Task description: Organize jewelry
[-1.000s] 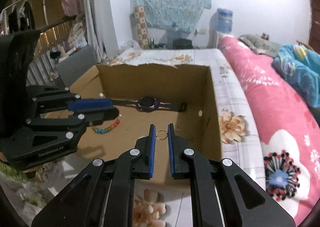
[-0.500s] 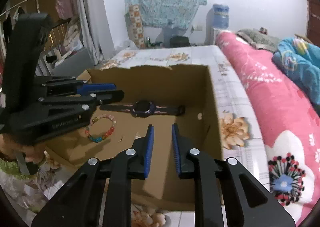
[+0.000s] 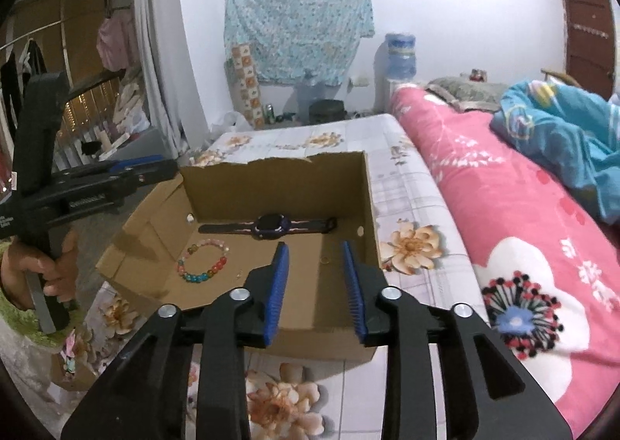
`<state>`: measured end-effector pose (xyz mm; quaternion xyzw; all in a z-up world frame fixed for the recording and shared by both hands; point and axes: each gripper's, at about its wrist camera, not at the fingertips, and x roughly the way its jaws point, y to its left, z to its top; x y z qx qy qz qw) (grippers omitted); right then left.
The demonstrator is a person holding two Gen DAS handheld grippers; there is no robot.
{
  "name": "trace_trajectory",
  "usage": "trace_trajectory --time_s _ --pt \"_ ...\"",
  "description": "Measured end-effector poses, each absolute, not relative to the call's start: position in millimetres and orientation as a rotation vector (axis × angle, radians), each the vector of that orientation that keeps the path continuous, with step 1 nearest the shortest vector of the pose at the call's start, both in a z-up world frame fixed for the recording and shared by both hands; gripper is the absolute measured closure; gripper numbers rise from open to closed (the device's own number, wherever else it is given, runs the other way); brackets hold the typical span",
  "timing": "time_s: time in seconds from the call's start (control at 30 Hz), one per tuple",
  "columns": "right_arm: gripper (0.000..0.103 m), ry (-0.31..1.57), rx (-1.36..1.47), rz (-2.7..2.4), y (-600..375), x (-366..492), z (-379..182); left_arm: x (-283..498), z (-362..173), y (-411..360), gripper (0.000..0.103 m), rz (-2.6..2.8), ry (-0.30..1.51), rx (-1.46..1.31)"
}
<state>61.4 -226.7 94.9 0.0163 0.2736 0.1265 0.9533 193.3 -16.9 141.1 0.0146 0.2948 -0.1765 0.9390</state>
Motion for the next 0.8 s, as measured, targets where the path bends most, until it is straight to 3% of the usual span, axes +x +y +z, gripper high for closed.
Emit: trace_trajectory --time_s 0.17,0.43,0.57,0.8 --pt "0.050 0.520 0.052 0.244 -230 36 98 160 145 9 0.036 -0.325 0.593 0.021" --pt "0.027 0.592 0.089 0.204 -236 6 75 111 122 22 0.018 -0.339 0.651 0.073" --pt "0.022 0.712 0.064 0.164 -226 3 41 91 94 13 0.009 -0.366 0.730 0.094" --pt "0.018 0.885 -0.021 0.065 -205 15 -10 89 27 -5 0.007 -0.301 0.948 0.100"
